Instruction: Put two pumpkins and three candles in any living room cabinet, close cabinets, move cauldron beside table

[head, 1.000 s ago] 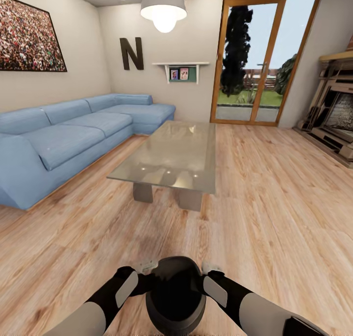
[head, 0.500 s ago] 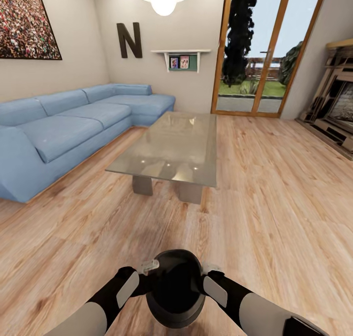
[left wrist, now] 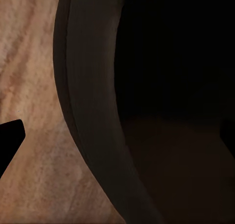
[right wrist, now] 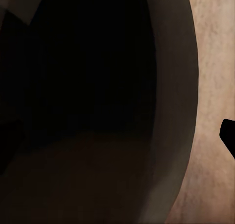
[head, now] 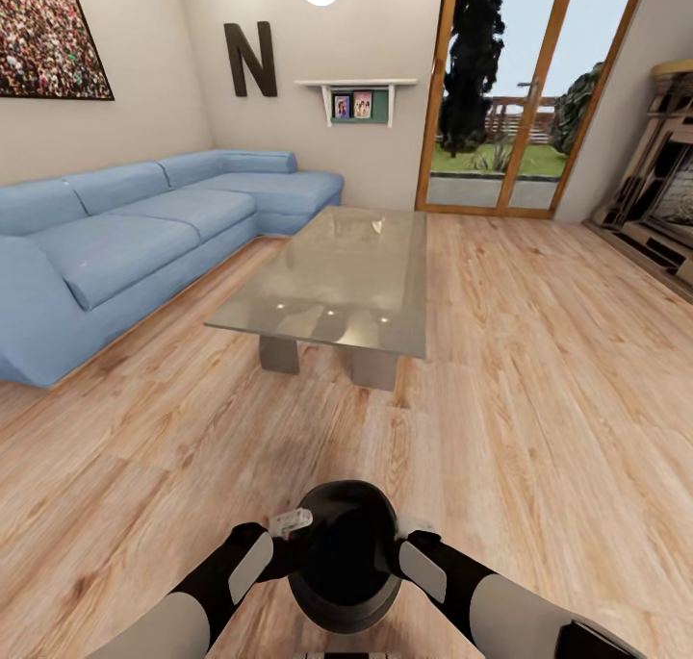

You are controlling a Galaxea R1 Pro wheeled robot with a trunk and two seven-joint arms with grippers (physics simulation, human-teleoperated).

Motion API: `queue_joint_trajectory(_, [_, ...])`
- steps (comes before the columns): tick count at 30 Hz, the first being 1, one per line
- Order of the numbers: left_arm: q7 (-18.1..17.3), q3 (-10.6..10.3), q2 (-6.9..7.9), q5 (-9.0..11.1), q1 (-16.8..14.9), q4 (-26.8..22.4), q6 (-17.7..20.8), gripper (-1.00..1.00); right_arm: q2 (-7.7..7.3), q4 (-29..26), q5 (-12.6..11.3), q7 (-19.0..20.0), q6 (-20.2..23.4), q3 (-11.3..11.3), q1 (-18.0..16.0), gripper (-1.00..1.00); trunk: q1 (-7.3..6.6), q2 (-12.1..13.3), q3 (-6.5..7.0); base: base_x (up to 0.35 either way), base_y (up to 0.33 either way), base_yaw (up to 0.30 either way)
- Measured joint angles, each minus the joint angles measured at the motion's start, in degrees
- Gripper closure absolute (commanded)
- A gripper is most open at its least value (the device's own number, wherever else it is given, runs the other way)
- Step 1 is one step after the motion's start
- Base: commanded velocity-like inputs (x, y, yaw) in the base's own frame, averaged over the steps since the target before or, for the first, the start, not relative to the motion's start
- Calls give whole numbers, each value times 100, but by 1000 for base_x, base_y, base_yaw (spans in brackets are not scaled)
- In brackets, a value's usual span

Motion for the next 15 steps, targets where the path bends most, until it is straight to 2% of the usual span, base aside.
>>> queue_joint_trajectory(5, [-1,0,-1,3,-2,0,1,-100,0,0,-3,0,7,0,0,-100,0,0,0,0,0,0])
queue_joint_trajectory(11, [0,0,-1,6,-3,0,0,-100,0,0,-2,0,9,0,0,-100,16,-8,-132,0,0,0])
queue_joint_trajectory(15, [-5,0,2,7,-4,0,0,-100,0,0,-2,0,9,0,0,-100,15,-8,-133,0,0,0])
